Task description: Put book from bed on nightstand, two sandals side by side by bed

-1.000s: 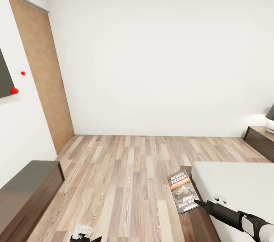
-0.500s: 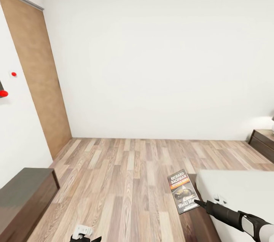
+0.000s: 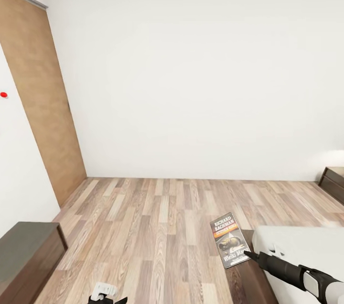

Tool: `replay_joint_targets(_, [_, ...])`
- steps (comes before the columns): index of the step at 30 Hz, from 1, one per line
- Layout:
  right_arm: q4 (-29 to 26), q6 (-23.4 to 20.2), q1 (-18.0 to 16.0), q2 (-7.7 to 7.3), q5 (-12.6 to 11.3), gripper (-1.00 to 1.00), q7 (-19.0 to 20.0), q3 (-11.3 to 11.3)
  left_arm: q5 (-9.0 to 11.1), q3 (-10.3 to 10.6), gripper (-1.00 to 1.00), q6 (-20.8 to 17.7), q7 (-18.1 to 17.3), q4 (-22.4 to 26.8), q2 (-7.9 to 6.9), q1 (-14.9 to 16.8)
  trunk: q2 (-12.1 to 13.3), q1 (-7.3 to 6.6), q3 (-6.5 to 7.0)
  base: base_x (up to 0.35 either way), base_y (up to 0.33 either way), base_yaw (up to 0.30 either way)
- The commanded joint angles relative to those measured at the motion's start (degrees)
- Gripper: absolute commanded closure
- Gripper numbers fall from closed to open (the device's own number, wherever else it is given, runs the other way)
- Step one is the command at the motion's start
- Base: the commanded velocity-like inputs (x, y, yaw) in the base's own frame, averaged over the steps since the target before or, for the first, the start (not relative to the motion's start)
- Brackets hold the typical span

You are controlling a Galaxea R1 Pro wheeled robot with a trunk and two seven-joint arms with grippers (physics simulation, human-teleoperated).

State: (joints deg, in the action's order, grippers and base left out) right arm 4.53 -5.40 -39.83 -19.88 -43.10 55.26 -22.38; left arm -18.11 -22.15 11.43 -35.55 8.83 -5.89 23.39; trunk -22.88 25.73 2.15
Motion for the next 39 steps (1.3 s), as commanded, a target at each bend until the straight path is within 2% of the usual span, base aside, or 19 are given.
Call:
replay_joint_targets(1, [0.13,-0.57,-0.05,0.02,-0.67,1.0,0.29,0.05,-0.61,-0.44,-1.0,0.34,-0.13,-0.05,0.0,0.03,-0.04,0.06,-0.02,0.32,0.0,0.0])
replay_joint_targets(39, [0.21,-0.57,-0.07,0.03,-0.7,1.0,0.2,0.05,-0.62,-0.44,-1.0,0.34,-0.13,-0.05,0.09,0.0,-0.04,0.06,-0.02,0.32,0.0,0.0])
